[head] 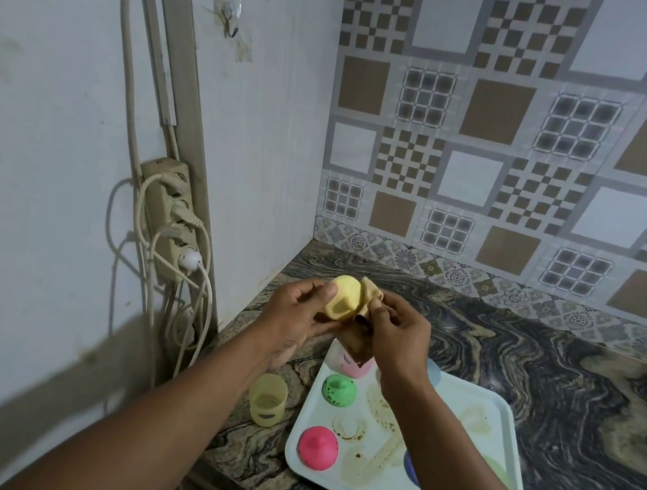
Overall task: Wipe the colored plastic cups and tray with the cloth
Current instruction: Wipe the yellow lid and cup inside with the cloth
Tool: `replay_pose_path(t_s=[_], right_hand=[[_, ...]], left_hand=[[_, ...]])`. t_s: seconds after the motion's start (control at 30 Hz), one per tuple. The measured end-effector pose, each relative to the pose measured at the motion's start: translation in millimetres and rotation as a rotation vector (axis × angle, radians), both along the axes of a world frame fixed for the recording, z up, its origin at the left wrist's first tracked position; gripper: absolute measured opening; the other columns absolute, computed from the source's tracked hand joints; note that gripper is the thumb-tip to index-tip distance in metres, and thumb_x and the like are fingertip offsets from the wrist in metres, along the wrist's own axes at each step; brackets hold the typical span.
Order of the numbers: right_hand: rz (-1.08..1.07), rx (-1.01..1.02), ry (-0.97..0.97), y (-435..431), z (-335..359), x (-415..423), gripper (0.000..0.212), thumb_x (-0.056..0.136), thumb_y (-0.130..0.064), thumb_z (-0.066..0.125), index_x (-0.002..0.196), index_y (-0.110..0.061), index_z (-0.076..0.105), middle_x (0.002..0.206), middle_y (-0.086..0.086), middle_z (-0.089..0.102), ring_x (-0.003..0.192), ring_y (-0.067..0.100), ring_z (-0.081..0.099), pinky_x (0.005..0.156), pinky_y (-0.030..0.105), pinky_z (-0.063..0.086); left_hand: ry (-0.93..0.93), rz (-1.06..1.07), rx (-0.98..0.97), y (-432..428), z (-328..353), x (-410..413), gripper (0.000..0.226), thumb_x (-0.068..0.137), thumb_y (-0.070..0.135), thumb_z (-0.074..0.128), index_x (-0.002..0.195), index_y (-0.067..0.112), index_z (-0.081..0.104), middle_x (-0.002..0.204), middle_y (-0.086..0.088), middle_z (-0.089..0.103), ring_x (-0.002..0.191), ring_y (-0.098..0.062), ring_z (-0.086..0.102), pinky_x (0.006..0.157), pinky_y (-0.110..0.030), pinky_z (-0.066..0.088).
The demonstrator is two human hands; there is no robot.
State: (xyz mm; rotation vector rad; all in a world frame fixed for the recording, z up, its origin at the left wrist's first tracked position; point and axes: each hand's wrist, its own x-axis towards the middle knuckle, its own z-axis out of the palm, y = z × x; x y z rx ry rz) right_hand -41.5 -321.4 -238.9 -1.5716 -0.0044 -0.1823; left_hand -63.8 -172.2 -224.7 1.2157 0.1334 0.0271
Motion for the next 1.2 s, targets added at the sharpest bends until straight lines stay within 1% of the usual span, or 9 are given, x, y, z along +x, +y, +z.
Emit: replay_pose_path(t_s=[0.1,0.23,0.37,0.53,0.77,0.83,0.93,1.1,1.2], right_hand=[[-0.048,-0.166,-0.203,2.5,-1.0,-6.2,0.026,0.098,-0.013,0.06,0.102,-0.035,0.073,0.093,-0.006,0.075,0.085,0.018,0.073,0.075,0.049,0.062],[0.013,-0.487,-0.515,5.9,-10.9,-9.8,0.028,0.096,-0.011,0.055,0.117,-0.017,0.073,0.107,-0.002,0.069,0.094,0.013,0.066,0.079,0.038,0.056],[0.002,-0.5,-0.44,-1.5,-19.8,-9.8,0.026,0.097,-0.01,0.055,0.116,-0.016,0.072,0.102,-0.001,0.072,0.089,0.015,0.068,0.074,0.032,0.055],[0.013,0.054,0.245,-8.7,-13.9,-0.5,0.019,0.102,-0.012,0.056,0.104,-0.014,0.075,0.095,0.013,0.076,0.082,0.023,0.071,0.076,0.04,0.06],[-0.031,-0.217,-0.214,6.2,-1.5,-10.7,0.038,0.097,-0.015,0.058,0.098,-0.051,0.07,0.092,-0.007,0.074,0.084,0.021,0.072,0.075,0.048,0.06],[-0.03,-0.379,-0.368,3.1,-6.5,-13.5,0.035,0.096,-0.008,0.057,0.108,-0.038,0.072,0.095,-0.005,0.07,0.085,0.017,0.068,0.075,0.045,0.058],[-0.015,-0.537,-0.453,-0.2,-16.6,-16.1,0.026,0.095,-0.008,0.058,0.112,-0.018,0.074,0.095,-0.001,0.068,0.084,0.017,0.064,0.073,0.035,0.054],[-0.136,-0.521,-0.029,-13.0,-23.2,-11.7,0.02,0.095,-0.01,0.058,0.1,-0.014,0.077,0.072,0.004,0.07,0.057,0.019,0.06,0.055,0.032,0.042],[-0.182,-0.488,-0.303,-5.4,-9.9,-14.9,0.023,0.096,-0.011,0.059,0.112,-0.015,0.075,0.089,0.004,0.071,0.078,0.022,0.066,0.067,0.03,0.049]], left_hand=[[0.037,-0.004,0.22,-1.8,-1.1,2.2,0.013,0.098,0.016,0.063,0.097,0.008,0.073,0.096,-0.016,0.075,0.082,-0.019,0.074,0.071,-0.028,0.06],[0.129,-0.073,0.163,-4.1,1.9,5.3,0.015,0.1,0.01,0.057,0.098,0.006,0.072,0.093,-0.019,0.075,0.082,-0.025,0.075,0.079,-0.038,0.062],[0.076,-0.101,0.138,-0.6,-7.8,1.4,0.016,0.101,0.004,0.054,0.104,0.003,0.07,0.104,-0.022,0.074,0.095,-0.029,0.074,0.082,-0.037,0.062],[0.018,-0.038,-0.041,7.4,-7.2,1.4,0.018,0.101,0.006,0.054,0.114,0.0,0.063,0.113,-0.021,0.073,0.1,-0.03,0.074,0.086,-0.034,0.061],[0.077,-0.089,0.053,-0.5,-5.7,3.2,0.019,0.096,0.01,0.063,0.112,0.001,0.068,0.11,-0.025,0.072,0.096,-0.032,0.071,0.082,-0.039,0.061],[0.137,-0.126,0.011,1.4,-4.4,3.9,0.028,0.097,0.021,0.064,0.115,0.0,0.067,0.112,-0.027,0.071,0.097,-0.034,0.07,0.09,-0.047,0.059],[0.14,-0.026,-0.022,3.9,-2.5,3.9,0.015,0.1,0.016,0.058,0.104,0.003,0.066,0.104,-0.025,0.071,0.089,-0.031,0.072,0.085,-0.045,0.06],[0.071,0.079,-0.178,8.7,2.0,6.4,0.005,0.099,0.008,0.057,0.094,0.008,0.059,0.105,-0.014,0.067,0.096,-0.029,0.069,0.084,-0.044,0.06],[0.073,0.059,-0.123,3.8,0.7,5.6,0.005,0.099,0.008,0.057,0.099,0.008,0.062,0.106,-0.017,0.068,0.093,-0.027,0.07,0.086,-0.042,0.06]])
